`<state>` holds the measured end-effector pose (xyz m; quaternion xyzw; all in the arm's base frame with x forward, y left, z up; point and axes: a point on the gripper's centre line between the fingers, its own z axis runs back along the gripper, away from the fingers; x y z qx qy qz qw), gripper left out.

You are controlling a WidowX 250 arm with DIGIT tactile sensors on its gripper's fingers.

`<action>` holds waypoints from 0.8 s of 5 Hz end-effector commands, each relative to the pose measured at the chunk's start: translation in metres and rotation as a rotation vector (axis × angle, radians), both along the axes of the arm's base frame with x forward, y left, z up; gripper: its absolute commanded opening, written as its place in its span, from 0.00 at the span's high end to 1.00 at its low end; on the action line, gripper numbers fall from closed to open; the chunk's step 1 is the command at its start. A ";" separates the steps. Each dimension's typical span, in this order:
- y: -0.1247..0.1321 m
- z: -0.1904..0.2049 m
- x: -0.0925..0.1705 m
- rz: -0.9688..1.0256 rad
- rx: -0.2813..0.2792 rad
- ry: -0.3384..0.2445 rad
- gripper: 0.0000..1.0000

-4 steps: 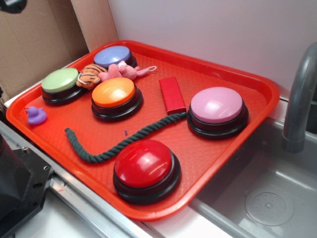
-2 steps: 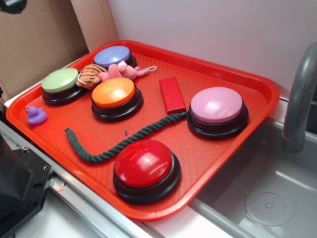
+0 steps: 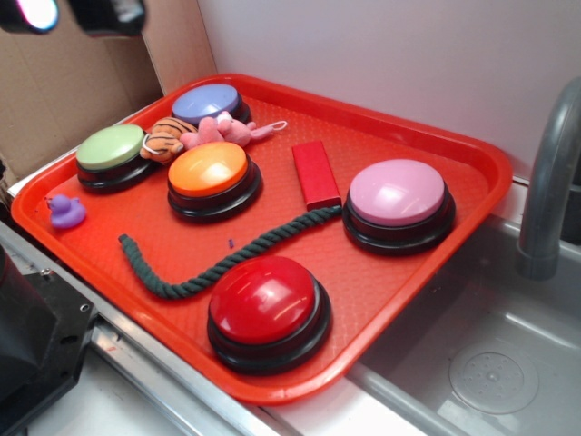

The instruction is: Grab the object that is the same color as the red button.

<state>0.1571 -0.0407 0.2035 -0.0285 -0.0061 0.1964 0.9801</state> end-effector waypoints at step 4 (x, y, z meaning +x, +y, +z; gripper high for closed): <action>-0.006 -0.115 0.137 0.902 -0.013 -0.066 0.00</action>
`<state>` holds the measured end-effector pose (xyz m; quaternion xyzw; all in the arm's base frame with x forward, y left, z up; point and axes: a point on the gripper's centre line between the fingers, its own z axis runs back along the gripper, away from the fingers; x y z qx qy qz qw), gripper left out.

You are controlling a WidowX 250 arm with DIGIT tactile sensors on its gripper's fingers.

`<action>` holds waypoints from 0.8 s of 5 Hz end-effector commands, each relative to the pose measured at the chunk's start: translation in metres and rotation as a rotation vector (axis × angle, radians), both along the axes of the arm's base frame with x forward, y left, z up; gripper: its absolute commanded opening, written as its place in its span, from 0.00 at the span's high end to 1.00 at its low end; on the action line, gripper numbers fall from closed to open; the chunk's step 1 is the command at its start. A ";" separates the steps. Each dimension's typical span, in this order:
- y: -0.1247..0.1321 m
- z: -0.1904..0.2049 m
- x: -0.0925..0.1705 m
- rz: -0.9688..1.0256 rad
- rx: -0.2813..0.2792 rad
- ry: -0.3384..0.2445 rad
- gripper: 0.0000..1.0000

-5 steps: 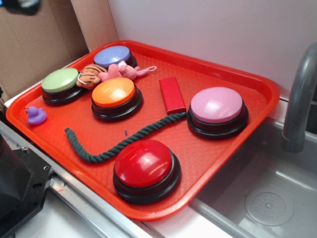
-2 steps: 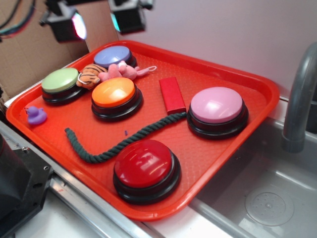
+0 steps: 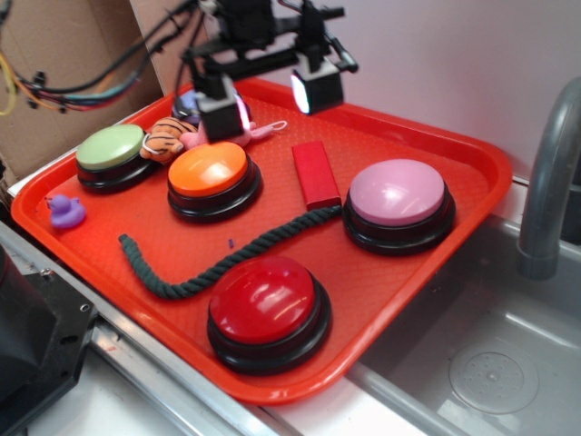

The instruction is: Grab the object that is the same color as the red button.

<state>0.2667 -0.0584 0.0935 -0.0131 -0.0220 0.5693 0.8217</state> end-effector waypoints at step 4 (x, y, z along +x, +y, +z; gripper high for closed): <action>0.021 -0.060 0.037 0.119 -0.002 0.027 0.00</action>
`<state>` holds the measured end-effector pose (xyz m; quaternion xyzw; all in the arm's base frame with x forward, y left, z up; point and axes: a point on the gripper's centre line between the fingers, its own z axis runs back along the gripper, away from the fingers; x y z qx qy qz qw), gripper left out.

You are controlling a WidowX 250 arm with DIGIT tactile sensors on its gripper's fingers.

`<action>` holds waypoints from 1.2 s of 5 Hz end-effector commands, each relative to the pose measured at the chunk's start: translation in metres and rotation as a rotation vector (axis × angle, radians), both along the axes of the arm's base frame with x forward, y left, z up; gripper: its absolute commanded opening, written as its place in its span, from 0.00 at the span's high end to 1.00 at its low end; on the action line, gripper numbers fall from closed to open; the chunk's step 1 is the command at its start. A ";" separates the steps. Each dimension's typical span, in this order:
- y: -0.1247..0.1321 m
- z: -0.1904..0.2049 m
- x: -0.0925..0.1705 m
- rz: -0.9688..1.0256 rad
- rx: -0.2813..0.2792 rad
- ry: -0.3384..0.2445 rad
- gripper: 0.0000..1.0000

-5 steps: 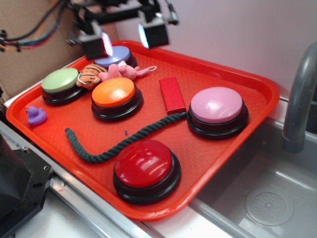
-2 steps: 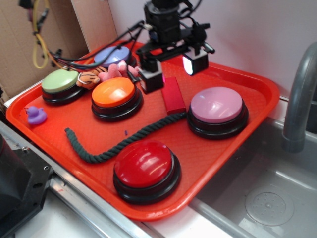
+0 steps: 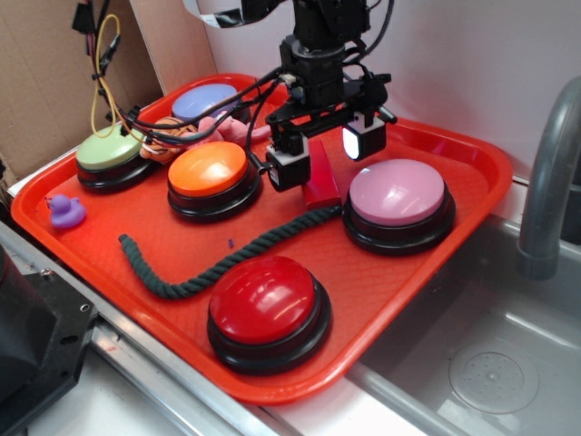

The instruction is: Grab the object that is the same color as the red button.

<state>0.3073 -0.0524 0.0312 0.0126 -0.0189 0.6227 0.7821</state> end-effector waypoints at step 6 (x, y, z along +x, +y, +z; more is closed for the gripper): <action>0.012 0.031 -0.001 -0.395 -0.082 -0.090 1.00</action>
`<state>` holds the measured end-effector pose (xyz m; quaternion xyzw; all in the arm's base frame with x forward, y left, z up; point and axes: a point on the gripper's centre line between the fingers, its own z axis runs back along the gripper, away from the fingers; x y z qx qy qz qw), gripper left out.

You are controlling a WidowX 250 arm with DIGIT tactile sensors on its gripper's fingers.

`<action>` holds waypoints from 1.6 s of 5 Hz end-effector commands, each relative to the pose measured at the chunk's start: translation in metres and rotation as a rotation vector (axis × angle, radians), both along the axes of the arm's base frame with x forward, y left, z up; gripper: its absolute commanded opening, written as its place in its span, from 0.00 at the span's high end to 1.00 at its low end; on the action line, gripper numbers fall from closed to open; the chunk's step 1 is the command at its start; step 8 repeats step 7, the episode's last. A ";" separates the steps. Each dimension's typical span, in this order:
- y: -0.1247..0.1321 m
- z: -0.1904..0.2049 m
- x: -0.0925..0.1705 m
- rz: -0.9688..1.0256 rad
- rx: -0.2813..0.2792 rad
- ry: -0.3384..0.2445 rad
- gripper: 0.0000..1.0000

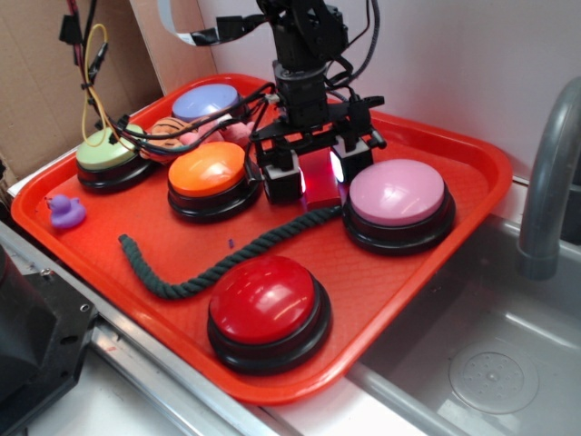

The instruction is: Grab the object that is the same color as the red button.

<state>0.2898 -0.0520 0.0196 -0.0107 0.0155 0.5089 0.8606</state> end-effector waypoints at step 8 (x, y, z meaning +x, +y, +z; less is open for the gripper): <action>0.073 0.148 -0.062 -0.905 0.050 -0.053 1.00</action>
